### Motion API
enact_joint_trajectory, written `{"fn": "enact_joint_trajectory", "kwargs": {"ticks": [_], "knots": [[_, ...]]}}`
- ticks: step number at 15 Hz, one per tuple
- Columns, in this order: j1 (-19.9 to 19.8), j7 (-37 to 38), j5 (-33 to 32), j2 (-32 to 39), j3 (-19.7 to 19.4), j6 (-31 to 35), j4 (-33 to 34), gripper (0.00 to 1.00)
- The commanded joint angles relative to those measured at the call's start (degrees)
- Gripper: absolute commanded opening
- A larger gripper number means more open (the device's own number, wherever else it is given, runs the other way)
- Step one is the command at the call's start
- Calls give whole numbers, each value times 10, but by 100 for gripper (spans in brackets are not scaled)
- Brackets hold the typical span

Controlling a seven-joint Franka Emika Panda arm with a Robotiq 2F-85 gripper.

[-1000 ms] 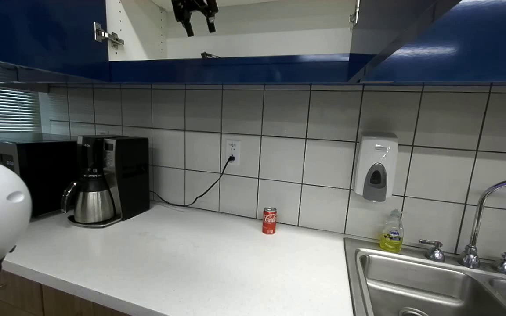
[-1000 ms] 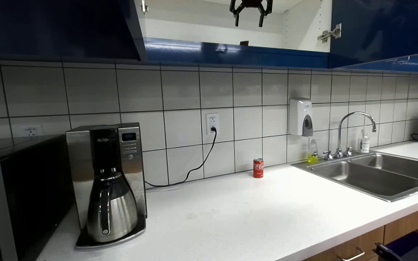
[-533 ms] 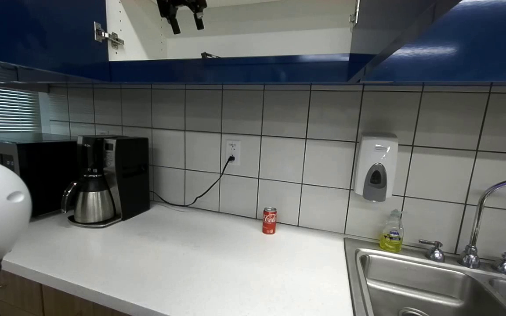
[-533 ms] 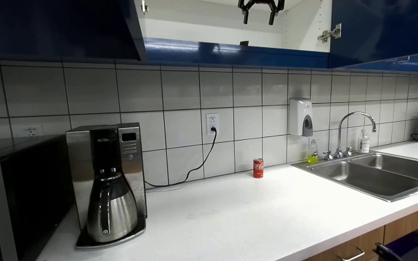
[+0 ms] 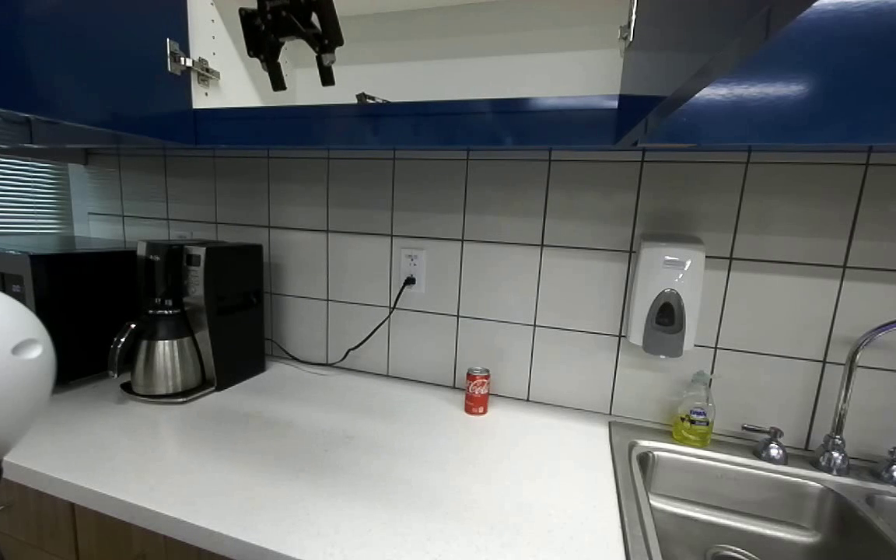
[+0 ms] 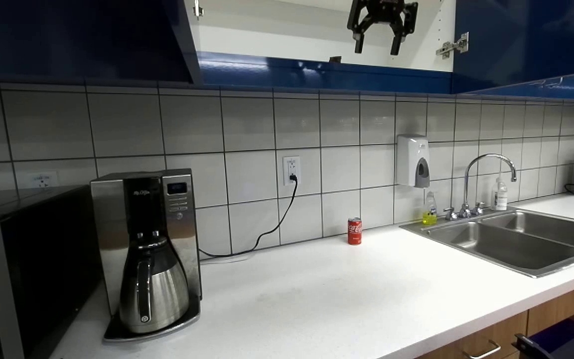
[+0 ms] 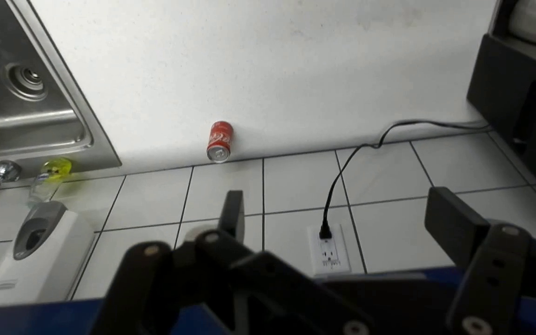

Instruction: Put the brown packet in the open upper cabinet.

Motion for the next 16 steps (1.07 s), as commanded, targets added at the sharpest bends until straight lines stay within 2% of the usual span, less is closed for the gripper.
{"fn": "enact_joint_trajectory", "kwargs": {"ticks": [1, 9, 16], "knots": [[-5, -56, 19, -63, -8, 17, -102, 100], [-6, -111, 10, -125, -15, 28, -254, 100], [-3, -122, 6, -124, -8, 83, -373, 100]]}}
